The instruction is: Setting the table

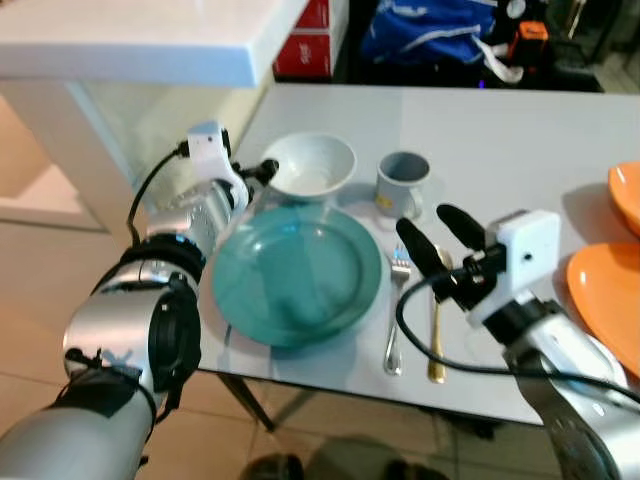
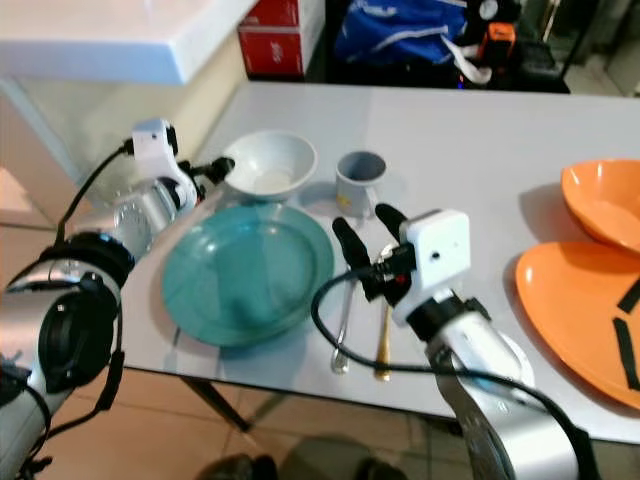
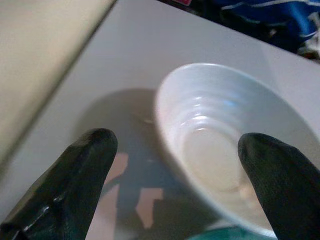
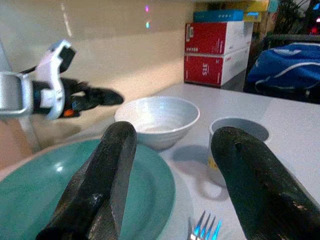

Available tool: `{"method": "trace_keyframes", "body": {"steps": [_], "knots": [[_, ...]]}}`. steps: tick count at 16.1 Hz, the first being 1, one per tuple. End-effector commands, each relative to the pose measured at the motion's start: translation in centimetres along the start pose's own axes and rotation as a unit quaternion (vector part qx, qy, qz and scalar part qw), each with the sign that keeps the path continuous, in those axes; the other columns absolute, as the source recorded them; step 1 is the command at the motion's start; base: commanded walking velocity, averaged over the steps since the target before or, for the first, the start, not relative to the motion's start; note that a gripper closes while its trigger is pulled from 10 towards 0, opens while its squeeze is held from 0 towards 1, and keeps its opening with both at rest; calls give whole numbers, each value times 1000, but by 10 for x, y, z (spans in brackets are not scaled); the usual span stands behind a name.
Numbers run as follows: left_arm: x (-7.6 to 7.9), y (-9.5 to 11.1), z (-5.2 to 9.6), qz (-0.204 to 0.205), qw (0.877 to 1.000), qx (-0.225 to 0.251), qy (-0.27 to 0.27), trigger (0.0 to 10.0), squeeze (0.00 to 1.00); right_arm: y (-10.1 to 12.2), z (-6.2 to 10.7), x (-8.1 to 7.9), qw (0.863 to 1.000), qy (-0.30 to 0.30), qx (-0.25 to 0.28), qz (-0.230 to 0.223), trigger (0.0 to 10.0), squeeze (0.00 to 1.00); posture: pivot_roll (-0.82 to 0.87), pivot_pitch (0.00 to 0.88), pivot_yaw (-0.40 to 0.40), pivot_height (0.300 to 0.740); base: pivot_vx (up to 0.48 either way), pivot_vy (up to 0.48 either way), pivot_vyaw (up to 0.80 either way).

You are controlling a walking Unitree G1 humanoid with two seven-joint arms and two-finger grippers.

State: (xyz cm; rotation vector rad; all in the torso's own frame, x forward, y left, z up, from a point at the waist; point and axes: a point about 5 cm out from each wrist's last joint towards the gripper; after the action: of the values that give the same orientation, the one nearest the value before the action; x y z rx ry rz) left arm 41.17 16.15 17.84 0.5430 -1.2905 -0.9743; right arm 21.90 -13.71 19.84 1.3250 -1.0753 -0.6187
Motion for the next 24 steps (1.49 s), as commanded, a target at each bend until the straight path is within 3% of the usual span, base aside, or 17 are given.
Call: {"method": "trace_keyframes", "body": {"steps": [1, 4, 11, 12, 13, 14, 24], "knots": [[6, 2, -1, 20, 1000, 6, -14, 10000, 0, 7, 2, -3, 1000, 13, 8, -5, 10000, 0, -150, 213, 96, 740, 0, 0, 0], [5, 0, -1, 33, 999, 11, -6, 10000, 0, 12, 7, -10, 999, 49, 11, 7, 10000, 0, -181, 249, 79, 740, 0, 0, 0], [-6, 4, 1, 26, 999, 22, 24, 10000, 0, 14, 11, -12, 998, 59, 1, 6, 10000, 0, -190, 265, 60, 740, 0, 0, 0], [-7, 4, 1, 28, 999, 24, 27, 8039, 0, 14, 10, -10, 998, 59, 0, 8, 10000, 0, -191, 265, 59, 740, 0, 0, 0], [-8, 4, 1, 26, 999, 25, 29, 4824, 0, 14, 10, -9, 998, 59, -1, 10, 10000, 0, -191, 265, 59, 740, 0, 0, 0], [-9, 6, 1, 22, 999, 28, 32, 0, 0, 15, 9, -7, 998, 59, -2, 13, 10000, 0, -191, 265, 59, 740, 0, 0, 0], [-5, 14, 1, 23, 999, 40, 21, 0, 0, 16, 5, -3, 998, 63, 1, 21, 10000, 0, -187, 248, 52, 740, 0, 0, 0]]}}
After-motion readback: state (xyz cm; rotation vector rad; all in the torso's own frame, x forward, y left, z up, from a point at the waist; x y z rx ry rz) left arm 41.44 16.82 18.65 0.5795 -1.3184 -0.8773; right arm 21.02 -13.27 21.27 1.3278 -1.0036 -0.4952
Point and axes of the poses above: a point about 5 cm out from each wrist's last joint towards the gripper, its own z axis pointing back from the gripper into the wrist, its own y axis along the axis of the wrist's last joint, x = y × z, and after that the axes turned 13 degrees about z, right-handed
